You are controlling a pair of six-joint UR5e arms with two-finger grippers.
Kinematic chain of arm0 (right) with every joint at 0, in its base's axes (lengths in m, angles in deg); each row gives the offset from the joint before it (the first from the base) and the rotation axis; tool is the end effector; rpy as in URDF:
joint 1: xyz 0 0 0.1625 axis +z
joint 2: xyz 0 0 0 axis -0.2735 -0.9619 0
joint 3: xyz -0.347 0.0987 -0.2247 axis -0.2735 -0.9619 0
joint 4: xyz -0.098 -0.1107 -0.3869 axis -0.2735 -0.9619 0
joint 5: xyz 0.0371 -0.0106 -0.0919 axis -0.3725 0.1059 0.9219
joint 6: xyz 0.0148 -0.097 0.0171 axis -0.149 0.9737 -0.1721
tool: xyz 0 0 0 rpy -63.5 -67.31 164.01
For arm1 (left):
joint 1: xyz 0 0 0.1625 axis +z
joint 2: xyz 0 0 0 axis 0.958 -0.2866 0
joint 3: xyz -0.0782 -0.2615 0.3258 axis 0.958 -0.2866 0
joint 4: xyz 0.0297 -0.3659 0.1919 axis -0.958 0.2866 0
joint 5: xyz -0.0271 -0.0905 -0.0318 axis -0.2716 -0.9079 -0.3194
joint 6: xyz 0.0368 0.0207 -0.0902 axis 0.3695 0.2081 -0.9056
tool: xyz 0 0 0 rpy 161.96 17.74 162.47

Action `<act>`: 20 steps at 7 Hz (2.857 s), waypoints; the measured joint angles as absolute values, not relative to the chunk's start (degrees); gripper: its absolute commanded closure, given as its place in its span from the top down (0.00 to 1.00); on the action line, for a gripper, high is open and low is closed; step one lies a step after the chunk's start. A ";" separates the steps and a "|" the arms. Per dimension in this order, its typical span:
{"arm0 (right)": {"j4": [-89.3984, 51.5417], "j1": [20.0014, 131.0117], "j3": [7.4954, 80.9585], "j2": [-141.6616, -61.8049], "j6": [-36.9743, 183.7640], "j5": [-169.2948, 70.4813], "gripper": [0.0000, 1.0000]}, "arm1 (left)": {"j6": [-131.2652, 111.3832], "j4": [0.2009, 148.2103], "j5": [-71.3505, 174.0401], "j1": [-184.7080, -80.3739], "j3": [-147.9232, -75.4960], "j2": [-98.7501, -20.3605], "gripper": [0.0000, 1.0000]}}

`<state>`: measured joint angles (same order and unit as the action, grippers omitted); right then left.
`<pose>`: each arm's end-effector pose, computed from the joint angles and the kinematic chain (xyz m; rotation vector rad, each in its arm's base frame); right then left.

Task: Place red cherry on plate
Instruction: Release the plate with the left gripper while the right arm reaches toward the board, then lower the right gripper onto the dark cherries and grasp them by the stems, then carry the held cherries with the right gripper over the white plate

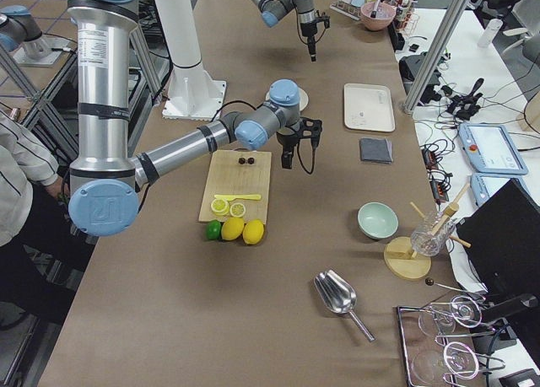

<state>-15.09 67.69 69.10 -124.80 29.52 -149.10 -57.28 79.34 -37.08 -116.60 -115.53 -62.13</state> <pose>-0.2247 -0.4142 0.4174 0.0520 -0.8948 0.1519 0.3995 -0.5123 0.3425 0.3281 1.0033 -0.0648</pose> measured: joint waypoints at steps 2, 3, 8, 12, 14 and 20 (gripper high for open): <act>-14.67 54.21 70.60 -124.62 24.15 -140.70 1.00 | -53.95 79.25 -37.10 -118.49 -117.67 -59.16 0.98; -14.63 48.67 70.64 -124.55 22.54 -137.48 1.00 | -53.63 79.24 -37.06 -119.01 -118.25 -58.37 0.98; -14.31 41.85 70.41 -127.99 21.88 -136.13 0.52 | -53.56 79.22 -36.99 -119.62 -121.33 -55.14 0.98; -14.33 41.52 71.21 -128.97 21.55 -136.95 0.00 | -53.59 79.23 -36.98 -119.58 -121.37 -55.01 0.98; -14.40 42.08 72.52 -129.78 21.60 -136.68 0.00 | -53.67 79.27 -36.98 -119.58 -121.38 -55.12 0.98; -15.70 48.83 73.60 -123.03 21.71 -139.42 0.00 | -53.83 79.34 -36.93 -119.66 -121.37 -54.99 0.98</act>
